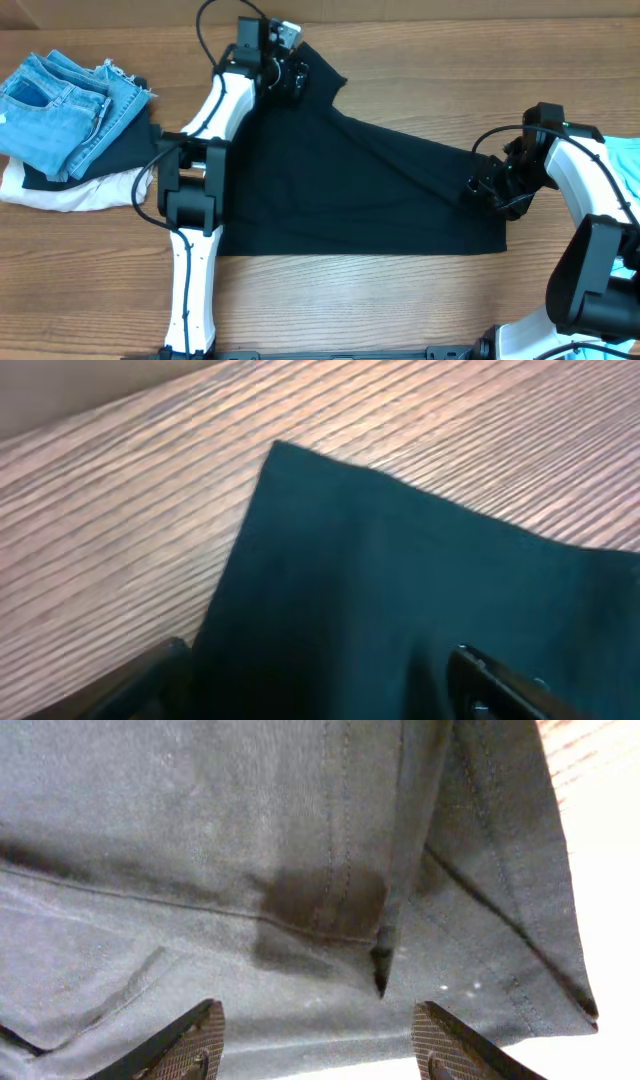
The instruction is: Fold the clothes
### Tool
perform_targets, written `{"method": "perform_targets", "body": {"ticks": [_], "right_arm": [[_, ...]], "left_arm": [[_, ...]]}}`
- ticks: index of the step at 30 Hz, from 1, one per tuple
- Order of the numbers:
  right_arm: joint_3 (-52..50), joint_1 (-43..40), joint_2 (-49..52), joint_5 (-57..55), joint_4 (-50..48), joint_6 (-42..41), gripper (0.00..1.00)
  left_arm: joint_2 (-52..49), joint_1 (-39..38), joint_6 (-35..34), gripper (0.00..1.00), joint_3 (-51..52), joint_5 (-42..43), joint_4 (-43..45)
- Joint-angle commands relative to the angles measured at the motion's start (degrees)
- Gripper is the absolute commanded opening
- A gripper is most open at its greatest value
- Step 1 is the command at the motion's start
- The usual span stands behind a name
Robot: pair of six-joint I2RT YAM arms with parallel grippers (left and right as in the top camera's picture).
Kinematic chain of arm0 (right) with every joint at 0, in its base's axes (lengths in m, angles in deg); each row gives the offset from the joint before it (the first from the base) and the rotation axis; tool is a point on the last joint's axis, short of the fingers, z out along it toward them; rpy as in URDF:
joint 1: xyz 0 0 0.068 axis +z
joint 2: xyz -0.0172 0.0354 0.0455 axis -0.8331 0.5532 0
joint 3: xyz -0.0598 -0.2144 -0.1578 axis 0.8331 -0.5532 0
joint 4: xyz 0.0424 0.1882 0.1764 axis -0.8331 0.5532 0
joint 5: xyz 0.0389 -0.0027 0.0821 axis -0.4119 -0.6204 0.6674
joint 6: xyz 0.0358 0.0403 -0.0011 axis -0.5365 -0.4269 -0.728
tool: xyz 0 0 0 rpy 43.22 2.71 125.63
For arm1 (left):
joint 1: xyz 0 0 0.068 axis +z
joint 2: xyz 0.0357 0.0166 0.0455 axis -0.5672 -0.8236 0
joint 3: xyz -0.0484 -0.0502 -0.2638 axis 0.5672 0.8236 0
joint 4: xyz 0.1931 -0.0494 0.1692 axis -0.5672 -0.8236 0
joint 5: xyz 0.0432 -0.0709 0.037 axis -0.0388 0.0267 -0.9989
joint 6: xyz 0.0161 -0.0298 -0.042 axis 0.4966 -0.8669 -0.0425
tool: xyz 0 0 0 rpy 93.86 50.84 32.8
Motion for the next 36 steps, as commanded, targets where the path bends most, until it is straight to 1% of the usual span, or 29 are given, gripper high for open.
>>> {"method": "perform_targets", "body": {"ticks": [1,3,5,6,7,8,9,10,12,14,17,19,21,23,26,27,29,30,32,33,34,35,36], "right_arm": [[-0.1,0.3,-0.2,0.1,0.2,0.2,0.64],[-0.1,0.3,-0.2,0.1,0.1,0.2,0.64],[-0.1,0.3,-0.2,0.1,0.0,0.2,0.64],[-0.1,0.3,-0.2,0.1,-0.1,0.2,0.64],[-0.1,0.3,-0.2,0.1,-0.2,0.2,0.63],[-0.1,0.3,-0.2,0.1,-0.1,0.2,0.63],[-0.1,0.3,-0.2,0.1,0.0,0.2,0.63],[-0.1,0.3,-0.2,0.1,0.0,0.2,0.63],[-0.1,0.3,-0.2,0.1,-0.1,0.2,0.63],[-0.1,0.3,-0.3,0.1,-0.3,0.2,0.63],[-0.1,0.3,-0.2,0.1,-0.6,0.2,0.63],[-0.1,0.3,-0.2,0.1,-1.0,0.2,0.63],[-0.1,0.3,-0.2,0.1,-0.9,0.2,0.63],[-0.1,0.3,-0.2,0.1,-0.9,0.2,0.63],[-0.1,0.3,-0.2,0.1,-1.0,0.2,0.64],[-0.1,0.3,-0.2,0.1,-1.0,0.2,0.64],[-0.1,0.3,-0.2,0.1,-1.0,0.2,0.64],[-0.1,0.3,-0.2,0.1,-1.0,0.2,0.64],[-0.1,0.3,-0.2,0.1,-1.0,0.2,0.64],[-0.1,0.3,-0.2,0.1,-1.0,0.2,0.64],[-0.1,0.3,-0.2,0.1,-1.0,0.2,0.64],[-0.1,0.3,-0.2,0.1,-1.0,0.2,0.64],[-0.1,0.3,-0.2,0.1,-1.0,0.2,0.64]], "left_arm": [[-4.2,0.0,1.1,0.80,-0.6,-1.7,0.9],[-4.7,-0.1,1.1,0.73,-0.6,-2.9,1.2],[-4.8,-0.1,0.8,0.60,-0.6,-2.9,1.1],[-4.7,0.0,0.3,0.42,-0.6,-2.8,-0.2],[-4.7,0.0,-0.7,0.30,-0.6,-2.8,-1.1],[-4.7,0.0,-1.0,0.21,-0.8,-2.6,-2.3],[-4.3,0.1,-1.1,0.09,-1.6,-2.4,-4.4],[-3.8,0.2,-1.1,0.04,-2.9,-2.4,-6.7],[-3.2,1.0,0.0,0.04,-7.0,-2.5,-12.2],[-1.8,2.6,0.0,0.04,-14.3,-2.4,-19.5],[-0.7,3.9,0.0,0.04,-22.3,-2.2,-28.0],[-0.7,4.0,0.0,0.04,-28.9,-2.3,-37.0],[-0.7,4.0,0.0,0.04,-32.7,-2.3,-44.8],[-0.7,4.0,0.0,0.11,-34.1,-2.3,-52.4],[-0.7,4.0,0.0,0.11,-34.0,-2.8,-65.2],[-0.7,4.0,0.0,0.11,-34.0,-3.5,-68.2],[-0.7,4.2,0.0,0.10,-34.0,-7.1,-73.2],[-0.7,4.4,-0.4,0.05,-34.0,-9.2,-75.3],[-0.7,4.8,-0.9,0.05,-34.0,-10.4,-74.9],[-0.7,5.1,-0.9,0.27,-34.0,-10.1,-71.6],[-0.7,5.3,-0.9,0.66,-34.0,-9.1,-67.8],[-0.7,5.4,-0.9,0.92,-34.0,-8.5,-65.0],[-0.7,5.4,-1.6,1.00,-34.0,-6.2,-60.1]]}}
